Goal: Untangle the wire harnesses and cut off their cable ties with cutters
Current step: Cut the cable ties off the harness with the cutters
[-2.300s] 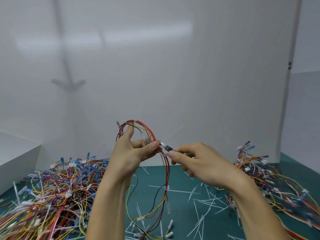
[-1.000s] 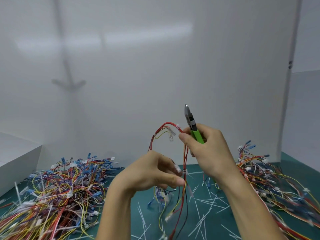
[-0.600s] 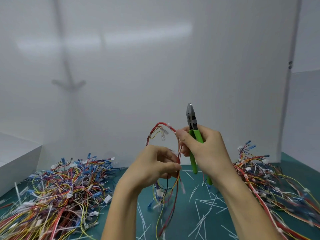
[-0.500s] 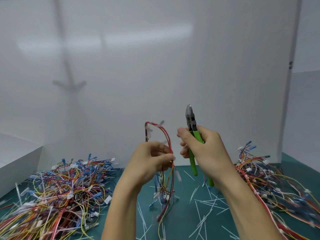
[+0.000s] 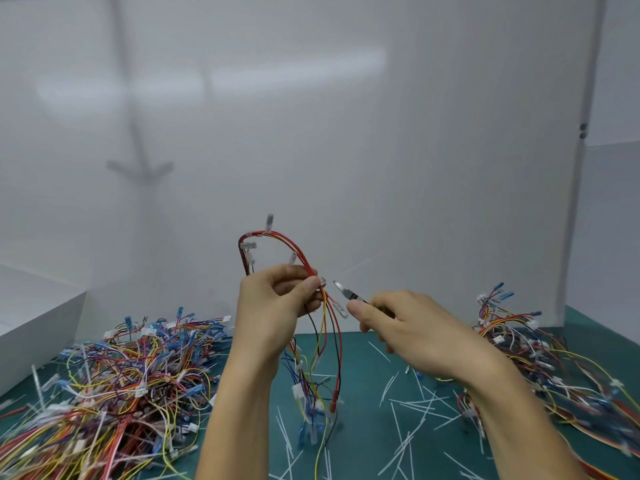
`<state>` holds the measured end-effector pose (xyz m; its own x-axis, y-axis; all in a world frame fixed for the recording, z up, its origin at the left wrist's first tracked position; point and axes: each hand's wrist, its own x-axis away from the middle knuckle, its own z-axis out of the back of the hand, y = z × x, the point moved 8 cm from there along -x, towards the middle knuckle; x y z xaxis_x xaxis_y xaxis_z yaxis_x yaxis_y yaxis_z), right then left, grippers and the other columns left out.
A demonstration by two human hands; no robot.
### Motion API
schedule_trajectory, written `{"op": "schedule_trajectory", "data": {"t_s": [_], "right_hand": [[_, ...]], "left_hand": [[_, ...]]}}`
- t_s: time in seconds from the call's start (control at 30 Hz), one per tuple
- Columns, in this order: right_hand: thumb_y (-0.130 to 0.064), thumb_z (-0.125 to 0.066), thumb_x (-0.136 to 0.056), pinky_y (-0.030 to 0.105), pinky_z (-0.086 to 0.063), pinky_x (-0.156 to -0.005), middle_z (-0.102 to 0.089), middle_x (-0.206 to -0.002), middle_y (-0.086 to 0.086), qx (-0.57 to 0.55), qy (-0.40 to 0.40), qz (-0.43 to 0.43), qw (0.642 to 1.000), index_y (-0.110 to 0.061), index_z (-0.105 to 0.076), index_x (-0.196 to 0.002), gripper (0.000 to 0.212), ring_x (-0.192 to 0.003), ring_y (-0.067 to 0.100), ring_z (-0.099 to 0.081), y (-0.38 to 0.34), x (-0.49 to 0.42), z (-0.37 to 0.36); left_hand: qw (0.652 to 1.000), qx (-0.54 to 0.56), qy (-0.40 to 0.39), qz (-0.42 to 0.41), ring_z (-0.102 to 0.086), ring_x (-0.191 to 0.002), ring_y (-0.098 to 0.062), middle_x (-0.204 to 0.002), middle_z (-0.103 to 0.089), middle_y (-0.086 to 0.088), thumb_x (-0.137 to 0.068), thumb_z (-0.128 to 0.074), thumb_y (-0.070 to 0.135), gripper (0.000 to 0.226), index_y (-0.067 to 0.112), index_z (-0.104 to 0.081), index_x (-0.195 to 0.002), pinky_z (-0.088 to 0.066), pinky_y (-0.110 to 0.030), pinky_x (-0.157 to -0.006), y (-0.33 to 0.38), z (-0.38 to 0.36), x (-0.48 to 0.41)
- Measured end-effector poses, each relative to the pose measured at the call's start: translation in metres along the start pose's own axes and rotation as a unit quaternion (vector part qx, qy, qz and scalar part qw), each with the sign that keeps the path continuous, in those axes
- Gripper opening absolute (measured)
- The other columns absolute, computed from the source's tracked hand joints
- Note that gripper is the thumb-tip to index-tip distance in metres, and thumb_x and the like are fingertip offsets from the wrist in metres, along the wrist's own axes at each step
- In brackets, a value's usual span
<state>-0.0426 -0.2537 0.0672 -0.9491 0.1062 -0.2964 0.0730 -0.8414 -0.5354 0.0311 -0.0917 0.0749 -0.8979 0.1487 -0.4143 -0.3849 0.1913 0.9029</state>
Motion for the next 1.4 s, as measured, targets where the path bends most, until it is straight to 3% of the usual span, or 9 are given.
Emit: {"op": "schedule_trajectory", "data": {"t_s": [0.13,0.27,0.43,0.77,0.93,1.07,1.17,1.3,1.4], "right_hand": [[-0.072,-0.034,-0.088,0.044,-0.052,-0.073,-0.068,-0.086,0.015,-0.011,0.008,0.008,1.0,-0.008,-0.065,-0.093,0.072,-0.08,0.032,-0.064,-0.005,-0.001,-0.001],[-0.071,-0.036,-0.089,0.039,-0.05,-0.066,-0.059,-0.066,-0.002,-0.018,0.009,0.012,1.0,-0.016,-0.066,-0.082,0.063,-0.074,0.027,-0.065,-0.006,-0.001,-0.002],[-0.068,-0.041,-0.091,0.032,-0.041,-0.057,-0.053,-0.051,-0.009,-0.029,0.017,0.014,0.999,-0.022,-0.065,-0.072,0.055,-0.051,0.012,-0.049,-0.004,-0.002,0.0],[-0.056,-0.047,-0.097,0.029,-0.048,-0.046,-0.053,-0.051,-0.001,-0.173,-0.049,-0.023,0.984,-0.01,-0.067,-0.071,0.057,-0.041,0.018,-0.053,0.003,0.0,-0.014],[-0.059,-0.048,-0.093,0.029,-0.052,-0.051,-0.061,-0.053,0.0,-0.217,0.067,-0.026,0.974,-0.012,-0.069,-0.075,0.054,-0.045,0.015,-0.06,0.005,-0.004,0.006],[-0.066,-0.064,-0.076,0.042,-0.056,-0.065,-0.067,-0.061,0.001,-0.195,0.15,0.005,0.969,-0.017,-0.07,-0.077,0.049,-0.058,0.022,-0.065,0.0,-0.003,0.021],[-0.05,-0.073,-0.077,0.04,-0.056,-0.064,-0.069,-0.066,0.001,-0.173,0.168,-0.002,0.97,-0.02,-0.07,-0.077,0.029,-0.066,0.025,-0.066,-0.001,-0.004,0.015],[-0.025,-0.069,-0.085,0.037,-0.057,-0.067,-0.07,-0.064,-0.005,-0.135,0.219,-0.046,0.965,-0.02,-0.068,-0.072,0.014,-0.062,0.019,-0.065,0.012,-0.006,0.015],[-0.027,-0.071,-0.087,0.044,-0.06,-0.069,-0.07,-0.061,-0.004,-0.179,0.251,-0.084,0.948,-0.018,-0.066,-0.069,0.02,-0.056,0.017,-0.065,0.028,-0.004,0.022]], "left_hand": [[1.0,0.003,-0.014,0.0,-0.072,-0.067,-0.016,-0.079,-0.076,-0.011,-0.087,-0.07,0.002,0.006,0.005,-0.071,-0.091,-0.057,-0.021,-0.063,0.0,-0.003,0.001],[1.0,0.012,-0.021,0.004,-0.072,-0.068,-0.017,-0.079,-0.076,-0.013,-0.086,-0.071,0.001,0.006,0.006,-0.071,-0.089,-0.057,-0.02,-0.062,0.0,-0.004,0.001],[1.0,0.004,-0.027,0.004,-0.073,-0.069,-0.019,-0.081,-0.076,-0.013,-0.086,-0.071,0.002,0.006,0.004,-0.071,-0.092,-0.057,-0.02,-0.063,-0.001,-0.004,0.0],[0.999,-0.025,-0.029,-0.014,-0.069,-0.063,-0.014,-0.078,-0.074,-0.015,-0.085,-0.071,-0.001,0.007,0.003,-0.071,-0.09,-0.057,-0.021,-0.062,0.0,-0.009,-0.001],[0.995,-0.08,-0.05,-0.009,-0.072,-0.069,-0.017,-0.078,-0.075,-0.013,-0.084,-0.073,0.001,0.007,0.004,-0.072,-0.09,-0.058,-0.023,-0.064,-0.003,-0.009,-0.001],[0.964,-0.193,-0.182,0.015,-0.072,-0.072,-0.022,-0.08,-0.076,-0.012,-0.085,-0.073,0.003,0.005,0.006,-0.072,-0.088,-0.06,-0.027,-0.069,-0.012,-0.028,0.006],[0.921,-0.27,-0.282,0.016,-0.068,-0.064,-0.013,-0.077,-0.076,-0.008,-0.083,-0.074,0.004,0.006,0.007,-0.073,-0.088,-0.056,-0.025,-0.065,-0.021,-0.049,0.016],[0.898,-0.326,-0.296,0.019,-0.072,-0.084,-0.012,-0.09,-0.077,-0.004,-0.078,-0.082,0.012,0.022,0.009,-0.074,-0.098,-0.057,-0.026,-0.082,-0.029,-0.05,0.016],[0.915,-0.302,-0.256,0.083,-0.067,-0.076,-0.014,-0.094,-0.069,-0.008,-0.076,-0.082,0.005,0.029,0.007,-0.067,-0.101,-0.058,-0.022,-0.071,-0.04,-0.02,0.01]]}}
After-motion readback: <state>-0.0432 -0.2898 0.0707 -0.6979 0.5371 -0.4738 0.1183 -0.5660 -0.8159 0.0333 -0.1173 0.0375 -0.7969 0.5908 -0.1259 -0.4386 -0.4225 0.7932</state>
